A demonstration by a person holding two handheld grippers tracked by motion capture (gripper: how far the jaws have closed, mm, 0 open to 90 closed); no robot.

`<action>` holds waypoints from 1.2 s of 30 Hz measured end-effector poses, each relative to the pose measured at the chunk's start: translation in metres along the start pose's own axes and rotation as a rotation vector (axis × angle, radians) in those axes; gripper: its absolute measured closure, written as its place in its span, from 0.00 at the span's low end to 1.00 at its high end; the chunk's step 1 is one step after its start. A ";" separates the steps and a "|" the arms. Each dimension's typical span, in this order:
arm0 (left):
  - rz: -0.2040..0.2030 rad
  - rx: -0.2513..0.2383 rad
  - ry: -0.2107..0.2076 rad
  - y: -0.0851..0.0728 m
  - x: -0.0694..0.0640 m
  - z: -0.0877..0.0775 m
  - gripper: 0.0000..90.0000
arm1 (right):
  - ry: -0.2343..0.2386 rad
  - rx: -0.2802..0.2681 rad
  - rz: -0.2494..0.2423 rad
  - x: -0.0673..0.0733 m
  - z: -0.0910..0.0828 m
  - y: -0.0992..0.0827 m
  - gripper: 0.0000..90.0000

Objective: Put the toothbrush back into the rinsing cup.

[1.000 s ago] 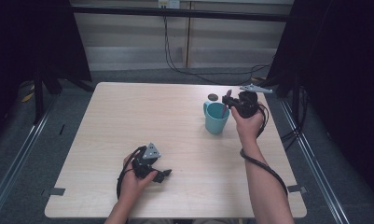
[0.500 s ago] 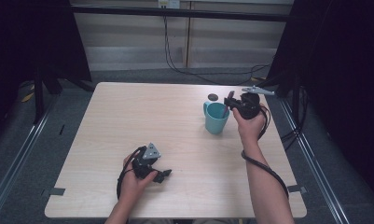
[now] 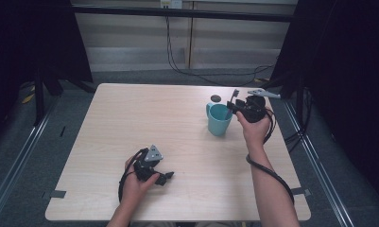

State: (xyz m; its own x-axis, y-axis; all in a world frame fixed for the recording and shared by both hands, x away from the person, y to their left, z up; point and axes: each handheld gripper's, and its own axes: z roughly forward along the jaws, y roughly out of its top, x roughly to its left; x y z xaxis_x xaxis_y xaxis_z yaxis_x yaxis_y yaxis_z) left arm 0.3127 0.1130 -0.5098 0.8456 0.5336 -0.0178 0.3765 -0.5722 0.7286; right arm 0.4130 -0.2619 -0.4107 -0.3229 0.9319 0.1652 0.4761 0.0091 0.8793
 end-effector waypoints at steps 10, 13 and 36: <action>0.000 0.000 0.000 0.000 0.000 0.000 0.17 | 0.010 0.020 -0.023 0.002 -0.003 -0.004 0.45; 0.000 0.000 0.000 0.000 0.000 0.000 0.17 | 0.019 0.023 -0.025 0.002 -0.004 -0.004 0.44; 0.002 0.004 0.003 0.000 0.000 0.000 0.17 | 0.107 0.065 -0.073 0.015 -0.024 -0.014 0.33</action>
State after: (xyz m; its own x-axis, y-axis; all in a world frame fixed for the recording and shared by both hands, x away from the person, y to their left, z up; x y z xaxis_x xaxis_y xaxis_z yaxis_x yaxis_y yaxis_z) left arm 0.3124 0.1131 -0.5094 0.8452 0.5343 -0.0147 0.3766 -0.5757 0.7258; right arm 0.3820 -0.2569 -0.4096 -0.4424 0.8839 0.1514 0.4989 0.1023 0.8606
